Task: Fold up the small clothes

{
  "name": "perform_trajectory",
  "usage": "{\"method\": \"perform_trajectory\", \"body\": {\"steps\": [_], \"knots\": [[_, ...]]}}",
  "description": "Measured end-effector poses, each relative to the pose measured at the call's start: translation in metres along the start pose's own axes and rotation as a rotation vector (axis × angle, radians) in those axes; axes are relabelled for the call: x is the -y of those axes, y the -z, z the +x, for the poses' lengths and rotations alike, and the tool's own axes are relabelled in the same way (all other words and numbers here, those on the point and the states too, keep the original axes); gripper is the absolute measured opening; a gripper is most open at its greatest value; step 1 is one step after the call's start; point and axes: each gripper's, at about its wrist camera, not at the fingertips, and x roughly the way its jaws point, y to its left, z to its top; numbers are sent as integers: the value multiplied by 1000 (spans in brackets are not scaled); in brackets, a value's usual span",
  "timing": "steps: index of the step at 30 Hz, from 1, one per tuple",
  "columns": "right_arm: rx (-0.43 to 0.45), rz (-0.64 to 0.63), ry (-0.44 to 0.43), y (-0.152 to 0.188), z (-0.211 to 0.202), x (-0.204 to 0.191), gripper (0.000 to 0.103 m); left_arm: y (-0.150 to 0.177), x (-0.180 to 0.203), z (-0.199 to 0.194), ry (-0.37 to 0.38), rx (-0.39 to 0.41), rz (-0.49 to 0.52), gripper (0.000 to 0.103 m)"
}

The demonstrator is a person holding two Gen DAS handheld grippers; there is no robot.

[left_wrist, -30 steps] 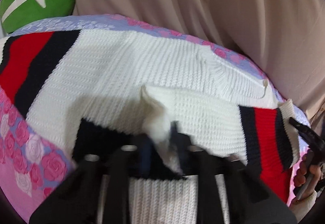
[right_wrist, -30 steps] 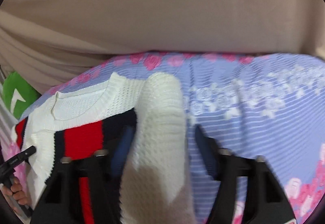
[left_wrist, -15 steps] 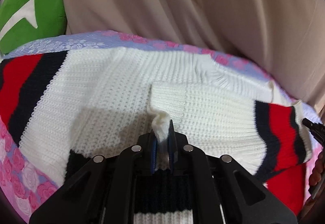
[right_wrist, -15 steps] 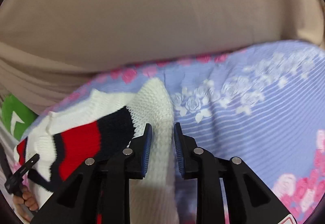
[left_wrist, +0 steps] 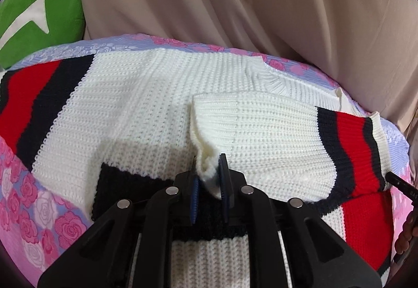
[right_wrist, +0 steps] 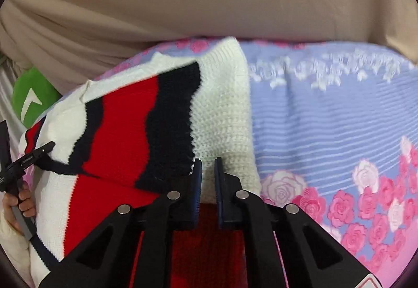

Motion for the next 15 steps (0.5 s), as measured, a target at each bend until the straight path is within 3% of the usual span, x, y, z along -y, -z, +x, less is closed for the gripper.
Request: {"method": "perform_trajectory", "body": {"steps": [2, 4, 9, 12, 15], "knots": [[29, -72, 34, 3, -5, -14, 9, 4, 1, -4, -3, 11, 6, 14], [-26, -95, 84, 11, 16, -10, 6, 6, 2, -6, -10, 14, 13, 14], [6, -1, 15, 1, -4, -7, 10, 8, 0, -13, -7, 7, -3, 14], [33, -16, -53, -4, -21, -29, 13, 13, 10, -37, 31, 42, 5, 13], [-2, -59, -93, -4, -9, -58, 13, 18, 34, -40, 76, 32, 66, 15]]}}
